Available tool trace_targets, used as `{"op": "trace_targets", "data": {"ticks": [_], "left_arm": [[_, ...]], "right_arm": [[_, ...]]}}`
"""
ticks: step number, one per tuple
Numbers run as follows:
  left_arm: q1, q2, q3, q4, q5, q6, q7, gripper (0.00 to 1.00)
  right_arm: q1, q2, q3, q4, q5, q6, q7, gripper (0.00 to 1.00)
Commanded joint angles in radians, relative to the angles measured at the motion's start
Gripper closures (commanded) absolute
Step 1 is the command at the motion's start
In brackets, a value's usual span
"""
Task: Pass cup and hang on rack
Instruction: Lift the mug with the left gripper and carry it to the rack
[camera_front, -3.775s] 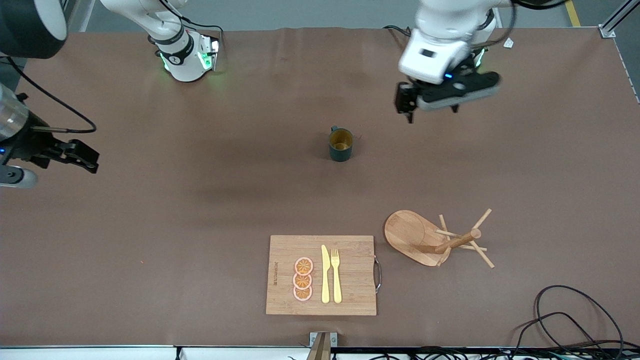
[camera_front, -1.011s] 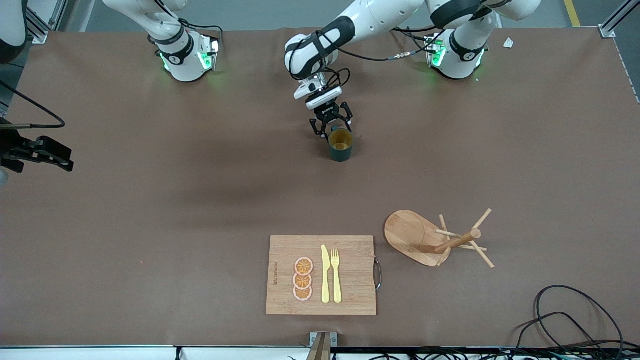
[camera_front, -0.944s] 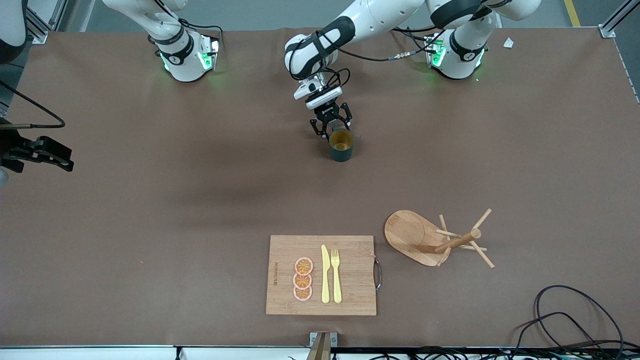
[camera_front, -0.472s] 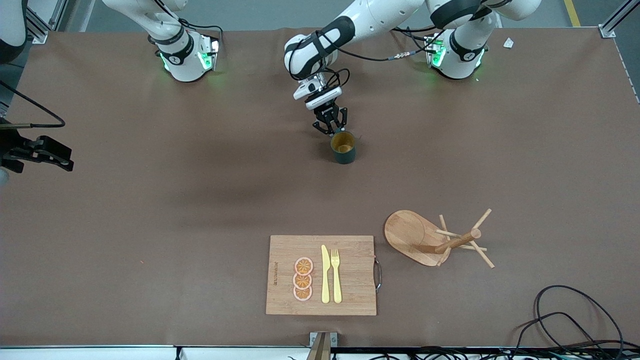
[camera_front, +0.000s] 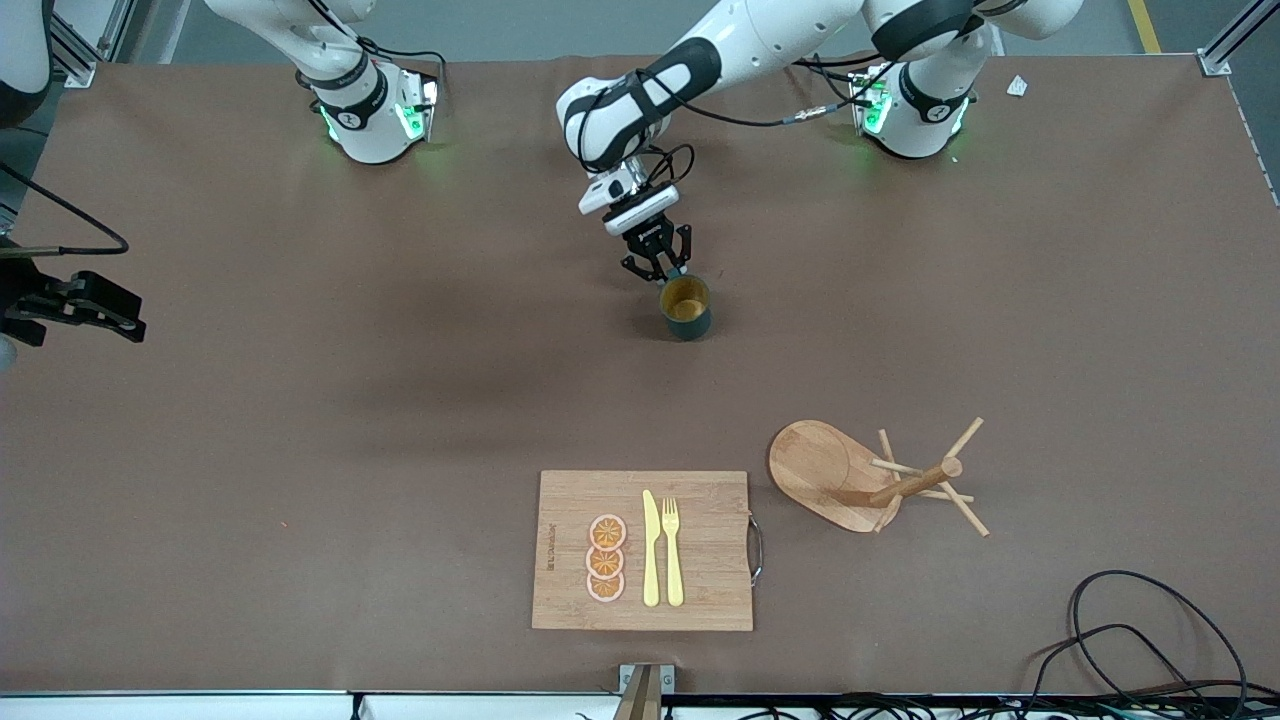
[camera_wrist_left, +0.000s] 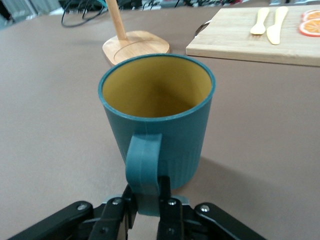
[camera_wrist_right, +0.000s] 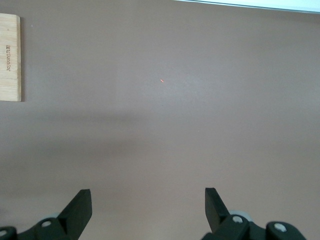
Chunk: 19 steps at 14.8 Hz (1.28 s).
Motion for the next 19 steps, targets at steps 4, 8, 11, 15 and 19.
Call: {"op": "trace_targets", "data": {"ticks": [4, 8, 11, 15, 19], "left_arm": [[0.507, -0.022, -0.434, 0.076, -0.135, 0.043, 0.184, 0.99], [0.735, -0.021, -0.585, 0.119, -0.264, 0.125, 0.294, 0.99], [0.769, -0.017, -0.588, 0.241, -0.415, 0.150, 0.363, 0.99], [0.887, -0.020, -0.590, 0.343, -0.668, 0.188, 0.496, 0.99], [1.027, -0.018, -0.600, 0.345, -0.877, 0.263, 0.619, 0.99]], "right_arm": [[-0.010, -0.020, 0.005, -0.014, 0.006, 0.003, -0.019, 0.00], [-0.013, -0.020, 0.005, -0.014, 0.015, 0.006, -0.017, 0.00], [-0.024, -0.018, -0.001, -0.014, 0.066, 0.003, -0.017, 0.00], [-0.078, -0.015, -0.001, -0.014, 0.103, 0.006, -0.135, 0.00], [-0.093, -0.015, -0.001, -0.015, 0.106, 0.005, -0.142, 0.00]]}}
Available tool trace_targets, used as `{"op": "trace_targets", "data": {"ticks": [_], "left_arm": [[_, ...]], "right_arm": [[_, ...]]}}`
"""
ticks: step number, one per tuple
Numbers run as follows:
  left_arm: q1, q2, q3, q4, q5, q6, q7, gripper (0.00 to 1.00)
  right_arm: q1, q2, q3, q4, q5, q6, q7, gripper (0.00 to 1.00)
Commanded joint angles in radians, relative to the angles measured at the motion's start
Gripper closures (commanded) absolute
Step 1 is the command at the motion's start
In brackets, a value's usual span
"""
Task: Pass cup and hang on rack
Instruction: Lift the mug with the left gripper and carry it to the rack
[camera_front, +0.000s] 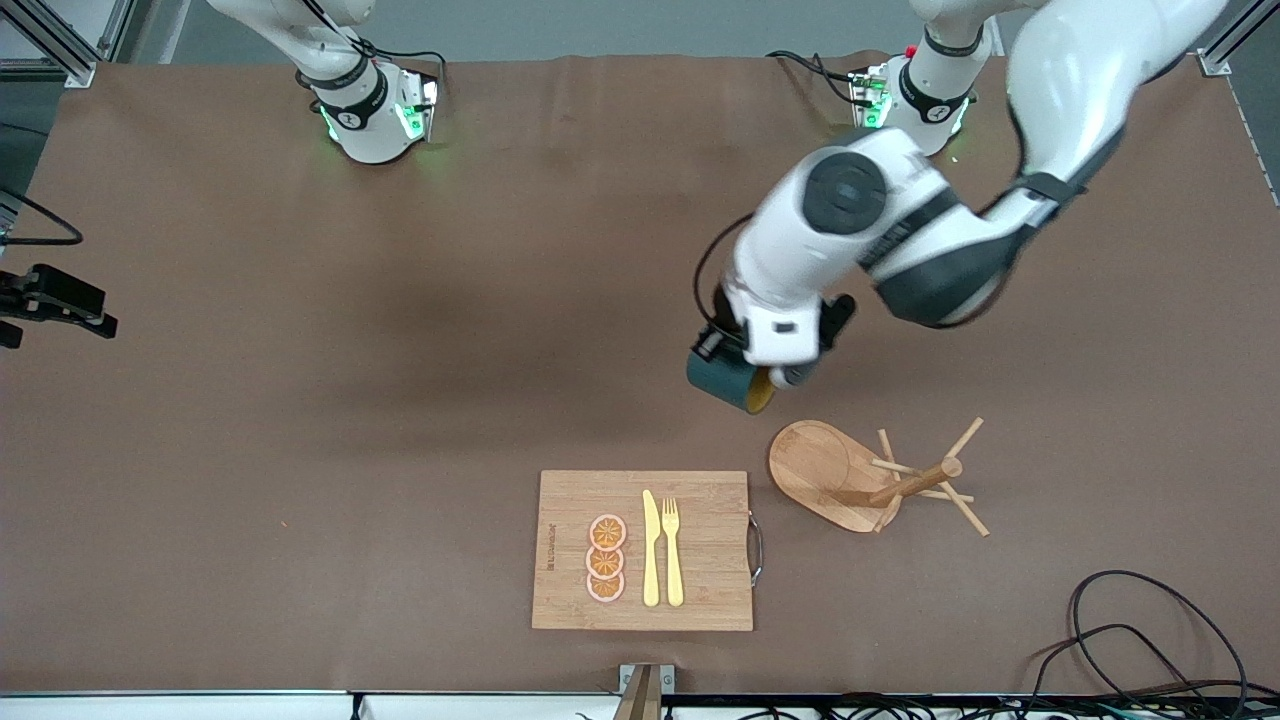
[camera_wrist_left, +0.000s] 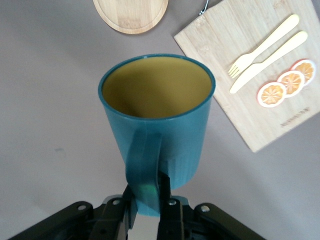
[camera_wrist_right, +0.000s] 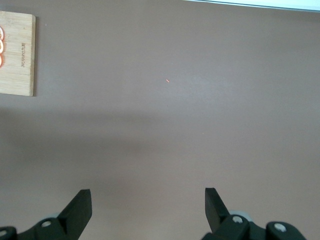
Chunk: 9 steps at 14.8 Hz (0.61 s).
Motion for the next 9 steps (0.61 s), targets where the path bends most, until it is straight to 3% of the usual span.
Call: {"op": "trace_targets", "data": {"ticks": [1, 9], "left_arm": [[0.076, 0.004, -0.015, 0.000, -0.137, 0.045, 0.075, 0.99], [0.244, 0.035, 0.014, -0.001, -0.496, 0.115, 0.310, 0.99]], "right_arm": [[-0.010, -0.015, 0.009, -0.016, 0.009, 0.004, -0.019, 0.00], [-0.001, -0.015, 0.012, -0.016, 0.006, -0.002, -0.010, 0.00]]}}
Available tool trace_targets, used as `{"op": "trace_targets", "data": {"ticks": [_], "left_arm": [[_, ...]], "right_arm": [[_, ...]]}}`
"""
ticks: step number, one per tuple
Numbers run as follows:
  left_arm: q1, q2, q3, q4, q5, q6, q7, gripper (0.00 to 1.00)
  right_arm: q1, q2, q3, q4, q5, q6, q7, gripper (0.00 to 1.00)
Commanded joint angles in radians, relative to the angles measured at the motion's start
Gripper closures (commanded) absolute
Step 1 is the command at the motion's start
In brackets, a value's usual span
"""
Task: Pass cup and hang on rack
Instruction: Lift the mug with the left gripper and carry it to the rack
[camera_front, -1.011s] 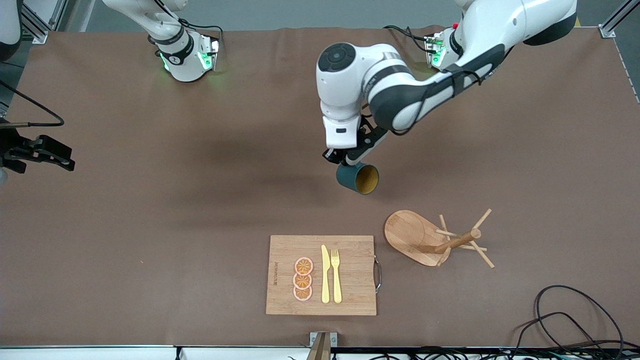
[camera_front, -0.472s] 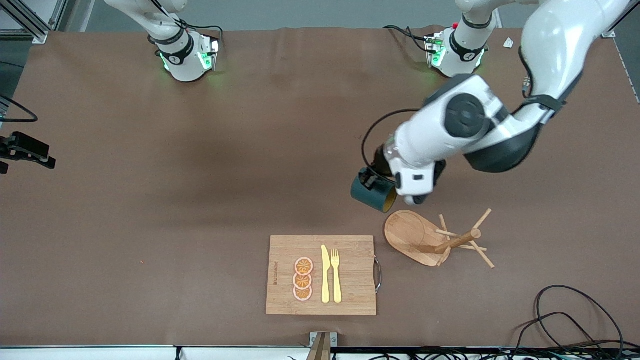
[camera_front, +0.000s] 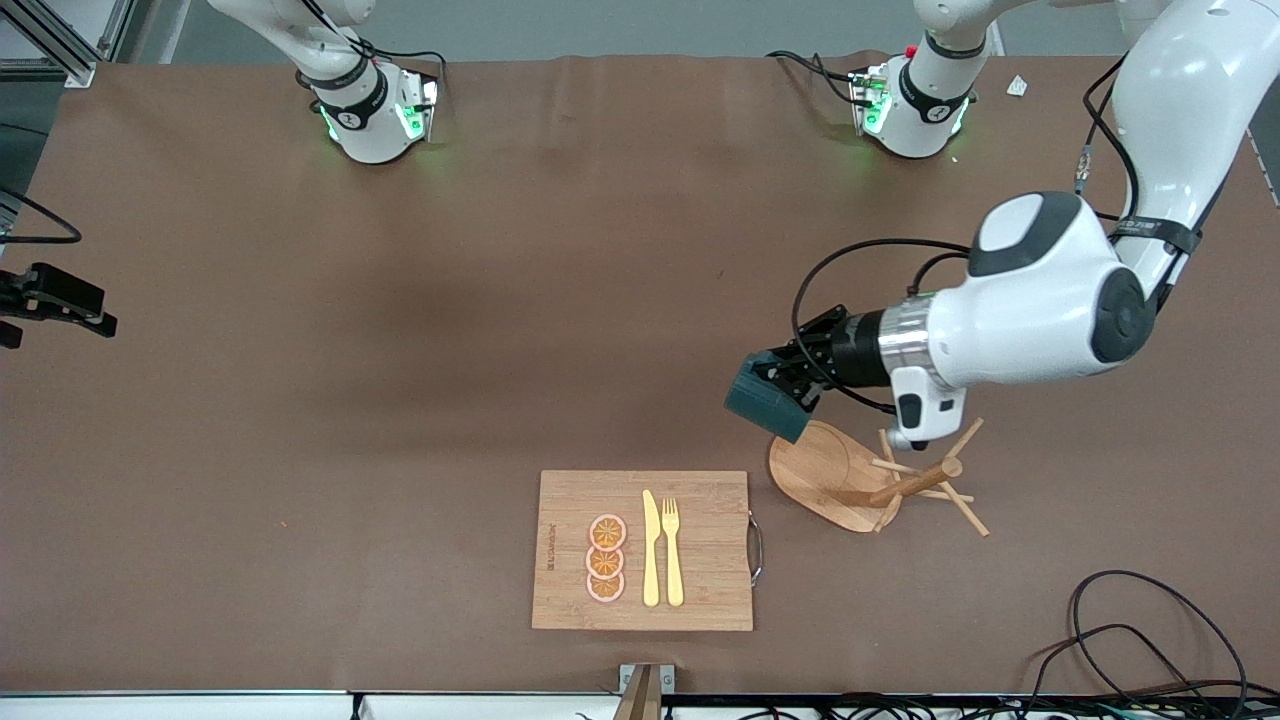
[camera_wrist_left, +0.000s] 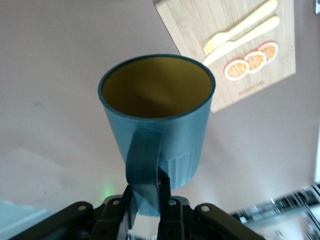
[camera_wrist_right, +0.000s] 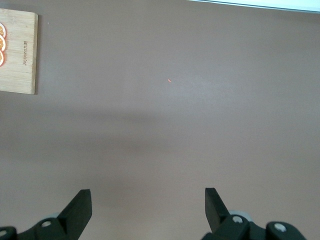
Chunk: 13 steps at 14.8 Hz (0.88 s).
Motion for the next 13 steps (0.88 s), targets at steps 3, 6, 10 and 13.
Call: {"op": "trace_targets", "data": {"ticks": [3, 6, 10, 13], "left_arm": [[0.088, 0.015, 0.055, -0.002, -0.223, 0.016, 0.197, 0.99], [0.099, 0.015, 0.116, -0.002, -0.310, 0.010, 0.292, 0.99], [0.119, 0.017, 0.165, -0.003, -0.395, 0.005, 0.403, 0.99], [0.154, 0.018, 0.175, -0.009, -0.418, 0.002, 0.470, 0.99]], "right_arm": [[0.000, -0.018, 0.008, -0.014, 0.006, -0.001, -0.003, 0.00], [0.000, -0.018, 0.008, -0.014, 0.004, -0.001, -0.009, 0.00], [0.000, -0.018, 0.008, -0.014, 0.006, -0.001, -0.011, 0.00], [0.000, -0.018, 0.008, -0.014, 0.006, -0.003, -0.012, 0.00]]}}
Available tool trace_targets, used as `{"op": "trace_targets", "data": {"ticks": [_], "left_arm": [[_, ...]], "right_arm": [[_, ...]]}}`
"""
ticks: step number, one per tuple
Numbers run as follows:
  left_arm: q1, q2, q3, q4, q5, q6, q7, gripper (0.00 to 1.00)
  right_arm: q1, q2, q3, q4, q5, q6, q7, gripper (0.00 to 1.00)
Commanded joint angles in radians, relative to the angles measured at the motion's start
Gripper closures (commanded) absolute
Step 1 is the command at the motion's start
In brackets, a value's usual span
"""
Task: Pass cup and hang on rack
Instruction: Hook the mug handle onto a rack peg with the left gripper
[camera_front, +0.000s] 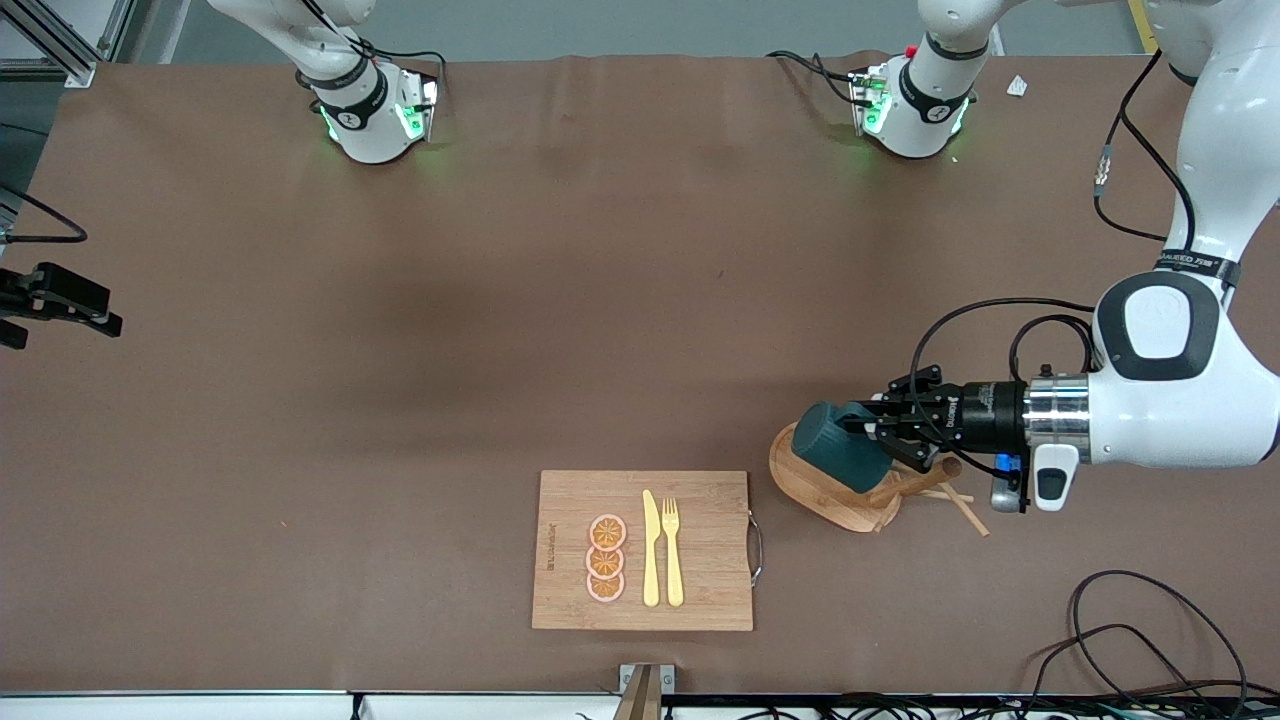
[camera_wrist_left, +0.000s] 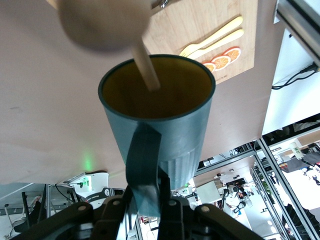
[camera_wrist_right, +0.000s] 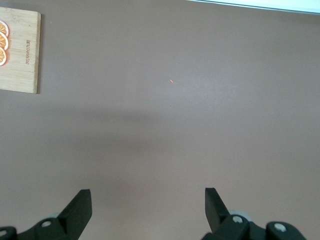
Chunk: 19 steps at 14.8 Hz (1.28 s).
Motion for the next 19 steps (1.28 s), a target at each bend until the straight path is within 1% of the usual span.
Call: {"op": "trace_targets", "data": {"ticks": [1, 8, 10, 11, 12, 13, 14, 16, 18, 19], "left_arm": [[0.038, 0.001, 0.002, -0.008, -0.039, -0.004, 0.070, 0.99], [0.055, 0.041, 0.015, -0.010, -0.040, -0.010, 0.147, 0.98], [0.055, 0.046, 0.036, -0.011, -0.054, -0.012, 0.171, 0.94], [0.054, 0.046, 0.048, -0.011, -0.072, -0.012, 0.178, 0.91], [0.054, 0.046, 0.053, -0.011, -0.086, -0.010, 0.184, 0.87], [0.054, 0.046, 0.054, -0.011, -0.092, -0.012, 0.187, 0.80], [0.055, 0.046, 0.055, -0.011, -0.111, -0.012, 0.187, 0.70], [0.054, 0.038, 0.056, -0.010, -0.119, -0.012, 0.179, 0.57], [0.054, 0.029, 0.055, -0.007, -0.117, -0.010, 0.162, 0.42], [0.054, 0.024, 0.051, -0.005, -0.114, -0.010, 0.149, 0.30]], "right_arm": [[-0.006, -0.018, 0.002, -0.014, 0.006, -0.003, -0.013, 0.00], [-0.004, -0.020, 0.003, -0.014, 0.006, -0.003, -0.013, 0.00], [-0.004, -0.018, 0.003, -0.014, 0.006, -0.003, -0.013, 0.00], [-0.003, -0.018, 0.003, -0.014, 0.006, -0.003, -0.013, 0.00], [-0.004, -0.018, 0.003, -0.014, 0.006, -0.003, -0.013, 0.00], [-0.004, -0.018, 0.003, -0.014, 0.006, -0.003, -0.013, 0.00], [-0.004, -0.018, 0.003, -0.014, 0.006, -0.003, -0.013, 0.00], [-0.004, -0.018, 0.003, -0.014, 0.006, -0.003, -0.015, 0.00], [-0.004, -0.018, 0.003, -0.014, 0.006, -0.003, -0.013, 0.00], [-0.004, -0.018, 0.003, -0.014, 0.006, -0.003, -0.013, 0.00]]}}
